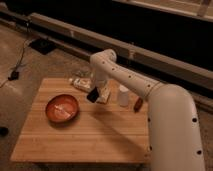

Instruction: Place the eraser on the white sponge

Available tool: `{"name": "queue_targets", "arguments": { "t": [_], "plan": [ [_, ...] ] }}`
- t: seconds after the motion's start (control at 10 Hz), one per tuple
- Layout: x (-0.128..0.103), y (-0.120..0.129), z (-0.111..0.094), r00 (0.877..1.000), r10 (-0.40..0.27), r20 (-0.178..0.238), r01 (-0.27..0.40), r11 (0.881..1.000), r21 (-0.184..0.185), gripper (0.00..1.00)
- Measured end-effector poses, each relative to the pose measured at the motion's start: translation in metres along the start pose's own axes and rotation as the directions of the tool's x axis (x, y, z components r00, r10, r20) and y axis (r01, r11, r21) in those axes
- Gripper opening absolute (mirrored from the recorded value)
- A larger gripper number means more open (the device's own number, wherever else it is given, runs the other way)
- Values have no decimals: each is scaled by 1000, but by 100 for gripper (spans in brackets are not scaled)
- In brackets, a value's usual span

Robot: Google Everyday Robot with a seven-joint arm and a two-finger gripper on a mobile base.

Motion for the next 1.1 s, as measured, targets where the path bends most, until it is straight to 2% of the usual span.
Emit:
{"name": "queue_targets", "arguments": {
  "t": [0.3, 0.7, 0.8, 0.9, 1.1],
  "plan": [
    [11, -4, 10, 999, 23, 26, -23, 1000, 4, 0],
    [28, -13, 24, 998, 47, 28, -46, 999, -28, 1],
    [33, -13, 27, 998, 58, 27, -57, 998, -37, 5],
    [40, -12, 32, 997, 78, 28, -77, 996, -46, 18],
    [47, -11, 41, 994, 102, 33, -100, 993, -70, 37]
  ]
}}
